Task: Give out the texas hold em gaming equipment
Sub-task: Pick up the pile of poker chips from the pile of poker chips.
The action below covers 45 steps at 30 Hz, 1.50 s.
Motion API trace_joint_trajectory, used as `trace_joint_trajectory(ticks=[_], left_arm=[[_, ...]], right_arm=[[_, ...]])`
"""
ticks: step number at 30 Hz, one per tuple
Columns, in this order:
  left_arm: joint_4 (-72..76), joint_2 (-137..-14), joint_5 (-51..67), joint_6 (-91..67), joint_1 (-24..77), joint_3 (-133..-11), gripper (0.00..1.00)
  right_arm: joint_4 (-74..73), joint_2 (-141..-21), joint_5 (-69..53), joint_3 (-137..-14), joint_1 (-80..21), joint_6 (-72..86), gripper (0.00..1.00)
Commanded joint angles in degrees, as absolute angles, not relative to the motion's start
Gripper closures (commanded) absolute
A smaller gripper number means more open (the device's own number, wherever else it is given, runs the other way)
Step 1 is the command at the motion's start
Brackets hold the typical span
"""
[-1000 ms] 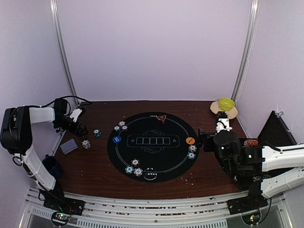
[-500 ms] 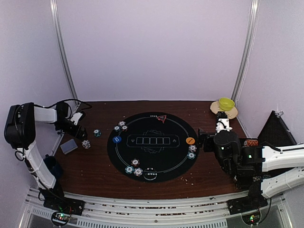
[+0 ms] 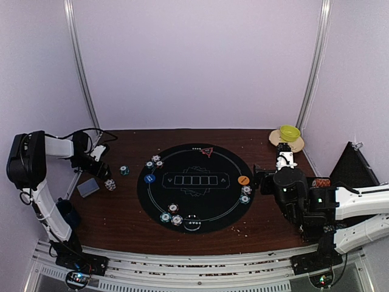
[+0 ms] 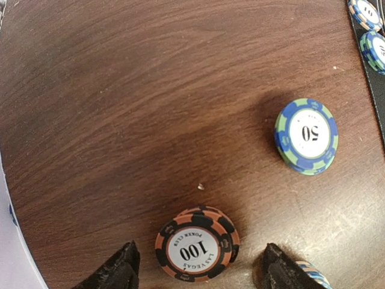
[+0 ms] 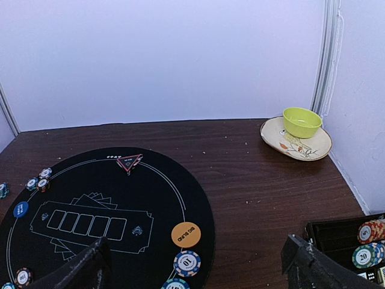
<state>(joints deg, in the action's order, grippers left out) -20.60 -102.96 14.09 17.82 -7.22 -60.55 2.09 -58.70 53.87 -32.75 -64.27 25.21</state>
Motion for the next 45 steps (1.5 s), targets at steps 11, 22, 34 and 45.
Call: trace_joint_trajectory(ticks=[11, 22, 34, 45], left_arm=[[-18.21, -104.77, 13.62, 17.58, -7.16, -60.7, 0.33], [-18.15, -105.12, 13.72, 17.4, -7.2, -60.84, 0.41], [-18.09, -103.03, 13.76, 17.2, -7.14, -60.18, 0.63], [-17.71, -97.96, 13.8, 17.68, -6.73, -58.98, 0.69]], right_arm=[[1.19, -57.92, 54.29, -34.41, -64.7, 24.7, 0.0], [1.32, -58.04, 54.4, -34.42, -64.78, 24.62, 0.0], [1.25, -58.1, 54.39, -34.4, -64.8, 24.62, 0.0], [1.45, -58.16, 54.44, -34.37, -64.78, 24.53, 0.0]])
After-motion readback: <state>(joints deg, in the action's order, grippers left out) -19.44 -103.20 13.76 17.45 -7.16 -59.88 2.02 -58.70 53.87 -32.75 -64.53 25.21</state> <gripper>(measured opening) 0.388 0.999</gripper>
